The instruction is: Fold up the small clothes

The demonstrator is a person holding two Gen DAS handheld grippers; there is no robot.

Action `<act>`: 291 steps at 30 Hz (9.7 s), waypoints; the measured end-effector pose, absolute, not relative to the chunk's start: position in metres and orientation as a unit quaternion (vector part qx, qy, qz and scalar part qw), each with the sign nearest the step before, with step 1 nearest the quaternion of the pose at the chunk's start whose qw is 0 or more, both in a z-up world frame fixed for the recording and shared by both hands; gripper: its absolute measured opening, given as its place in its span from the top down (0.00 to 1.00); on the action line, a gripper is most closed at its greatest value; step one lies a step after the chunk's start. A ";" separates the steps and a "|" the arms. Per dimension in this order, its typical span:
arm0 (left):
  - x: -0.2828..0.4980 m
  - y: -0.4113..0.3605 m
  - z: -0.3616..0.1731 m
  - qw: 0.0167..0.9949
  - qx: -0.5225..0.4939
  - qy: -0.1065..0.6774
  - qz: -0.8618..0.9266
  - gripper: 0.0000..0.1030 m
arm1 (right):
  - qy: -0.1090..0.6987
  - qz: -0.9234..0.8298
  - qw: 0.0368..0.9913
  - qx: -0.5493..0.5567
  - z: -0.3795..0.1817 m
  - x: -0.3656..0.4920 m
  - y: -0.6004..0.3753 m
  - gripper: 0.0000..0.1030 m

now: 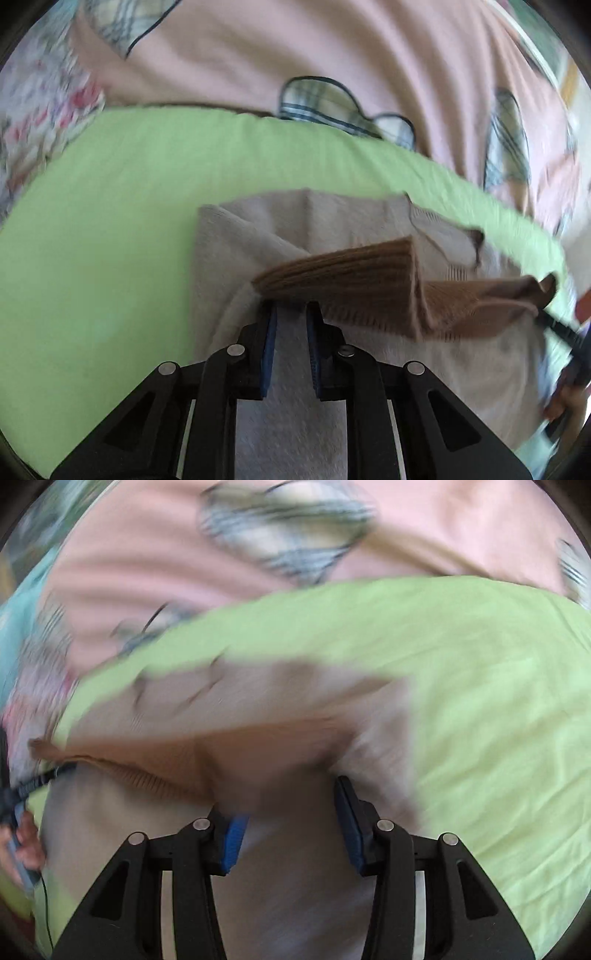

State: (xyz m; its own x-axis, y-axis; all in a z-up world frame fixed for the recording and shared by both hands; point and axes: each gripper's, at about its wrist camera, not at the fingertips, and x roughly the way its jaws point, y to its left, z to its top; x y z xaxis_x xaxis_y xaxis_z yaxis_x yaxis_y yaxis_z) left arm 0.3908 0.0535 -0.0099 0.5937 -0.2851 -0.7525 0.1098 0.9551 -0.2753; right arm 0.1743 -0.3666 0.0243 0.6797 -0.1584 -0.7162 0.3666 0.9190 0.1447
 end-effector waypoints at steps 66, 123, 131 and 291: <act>0.210 -0.012 0.032 0.903 -0.153 0.355 -0.186 0.93 | 0.321 -0.001 0.905 0.278 0.024 0.025 -0.281 0.41; 0.190 -0.216 -0.010 0.790 -0.050 0.457 -0.406 0.60 | 0.396 -0.073 0.906 0.127 0.039 0.119 -0.384 0.63; 0.201 -0.149 0.011 0.833 -0.054 0.435 -0.336 0.28 | 0.419 -0.069 0.892 0.156 0.029 0.085 -0.384 0.33; 0.017 0.086 -0.034 0.874 -0.037 0.477 -0.083 0.90 | 0.454 0.045 0.881 0.125 -0.034 0.014 -0.196 0.95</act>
